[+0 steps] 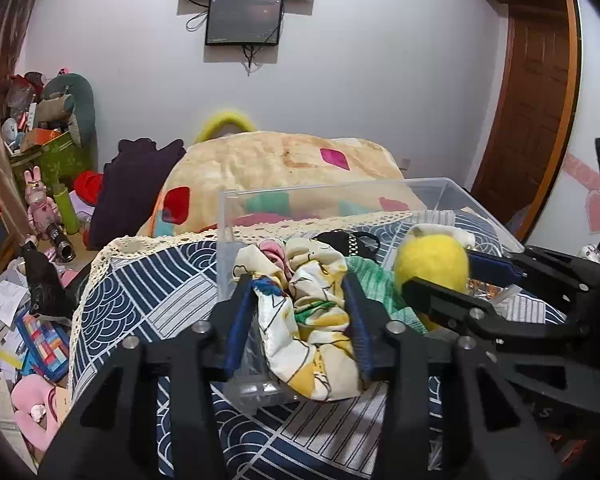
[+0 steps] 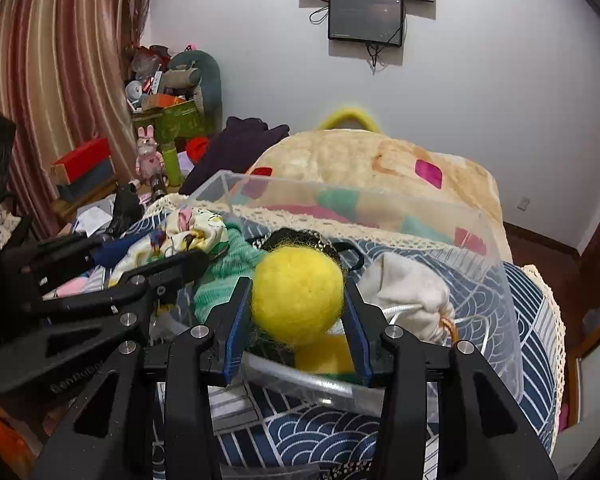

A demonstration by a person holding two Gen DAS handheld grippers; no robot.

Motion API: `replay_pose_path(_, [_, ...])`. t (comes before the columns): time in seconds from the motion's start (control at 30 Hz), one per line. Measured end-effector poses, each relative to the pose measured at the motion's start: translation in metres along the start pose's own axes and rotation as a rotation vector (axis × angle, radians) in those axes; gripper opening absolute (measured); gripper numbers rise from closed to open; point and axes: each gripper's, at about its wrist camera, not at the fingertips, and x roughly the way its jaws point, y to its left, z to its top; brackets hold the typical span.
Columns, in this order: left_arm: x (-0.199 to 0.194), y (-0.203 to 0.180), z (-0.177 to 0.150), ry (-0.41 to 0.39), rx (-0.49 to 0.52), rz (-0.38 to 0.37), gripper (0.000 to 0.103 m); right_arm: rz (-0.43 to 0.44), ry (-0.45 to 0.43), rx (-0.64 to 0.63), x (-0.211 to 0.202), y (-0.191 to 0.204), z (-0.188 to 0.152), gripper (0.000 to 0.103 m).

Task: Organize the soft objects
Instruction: 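Drop the scrunchie into the box while the right tool drops the yellow ball in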

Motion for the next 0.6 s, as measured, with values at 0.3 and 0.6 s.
replay_pose_path(0.3, [-0.017, 0.002, -0.002, -0.015, -0.014, -0.033, 0.059, -0.004, -0.026, -0.007, -0.017, -0.007, -0.001, 0.063])
replay_pose_path(0.6, [-0.052, -0.014, -0.002, -0.085, 0.040, 0.015, 0.093, -0.019, -0.092, -0.002, -0.053, -0.011, -0.001, 0.071])
